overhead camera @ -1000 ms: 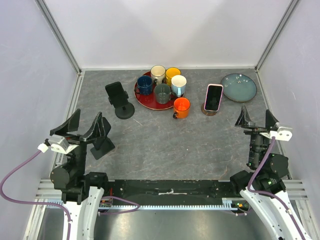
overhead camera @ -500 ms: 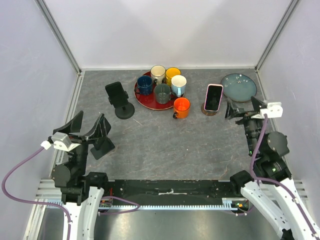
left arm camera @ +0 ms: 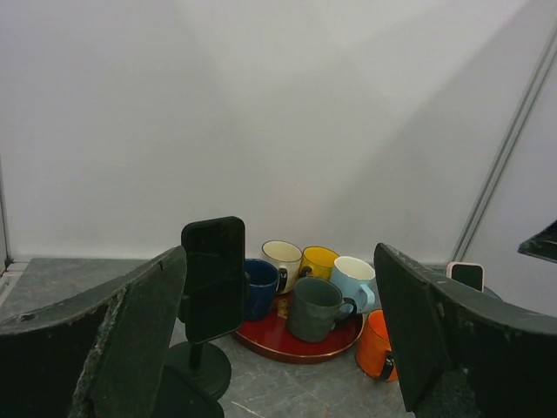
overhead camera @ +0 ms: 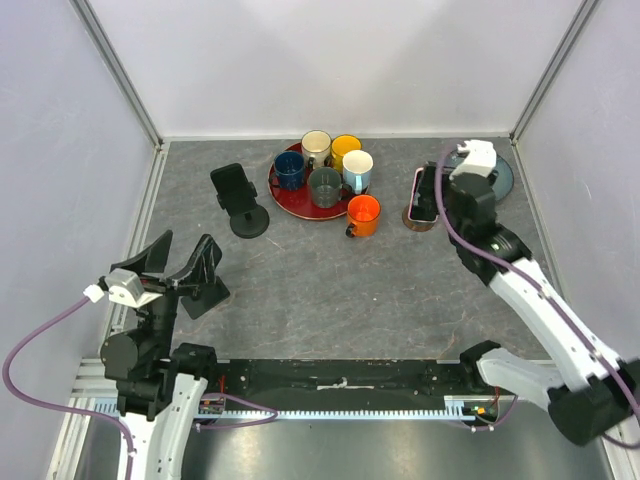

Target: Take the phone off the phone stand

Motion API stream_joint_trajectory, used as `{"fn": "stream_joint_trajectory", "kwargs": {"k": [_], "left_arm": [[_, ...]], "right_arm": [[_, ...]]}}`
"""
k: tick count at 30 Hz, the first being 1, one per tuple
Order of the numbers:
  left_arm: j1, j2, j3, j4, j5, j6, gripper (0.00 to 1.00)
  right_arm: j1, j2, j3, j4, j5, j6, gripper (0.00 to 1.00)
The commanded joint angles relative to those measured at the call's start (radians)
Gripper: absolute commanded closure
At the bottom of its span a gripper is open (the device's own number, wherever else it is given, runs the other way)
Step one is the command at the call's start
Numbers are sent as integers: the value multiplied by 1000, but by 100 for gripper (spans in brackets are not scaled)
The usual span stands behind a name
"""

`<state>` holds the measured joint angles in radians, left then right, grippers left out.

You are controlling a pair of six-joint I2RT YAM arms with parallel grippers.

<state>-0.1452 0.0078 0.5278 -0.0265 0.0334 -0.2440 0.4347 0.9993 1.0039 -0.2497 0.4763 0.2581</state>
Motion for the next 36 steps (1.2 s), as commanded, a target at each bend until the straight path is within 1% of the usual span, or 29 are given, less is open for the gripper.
{"fn": "stream_joint_trajectory", "kwargs": {"k": [1,3,5,6,12,14,15,19,23,31,36], "left_arm": [[-22,-51,32,-43,-30,43,5],[-27,-54,32,-49,-30,43,5],[-27,-58,34,-50,-30,45,5],[-28,-60,34,-50,-32,43,5],[-30,-62,32,-50,-29,45,5],[-31,-60,34,-49,-26,45,5],[-31,-58,32,-49,-23,45,5],[-31,-54,32,-47,-18,46,6],[-33,-51,32,-47,-17,46,6],[-33,-49,32,-47,-10,46,6],[-31,-48,32,-49,-7,48,6]], "right_arm": [[-1,180,128,-63,136,89,2],[-25,275,170,-71,114,101,2],[-71,327,199,-65,41,118,2],[-82,373,208,-62,36,121,2],[-134,478,208,13,30,113,2],[-143,495,197,56,1,92,2],[-145,505,194,72,-39,84,2],[-145,512,162,150,-83,67,2],[-152,516,147,196,-84,53,2],[-163,559,148,193,-16,40,2],[-165,593,148,194,-28,21,2]]}}
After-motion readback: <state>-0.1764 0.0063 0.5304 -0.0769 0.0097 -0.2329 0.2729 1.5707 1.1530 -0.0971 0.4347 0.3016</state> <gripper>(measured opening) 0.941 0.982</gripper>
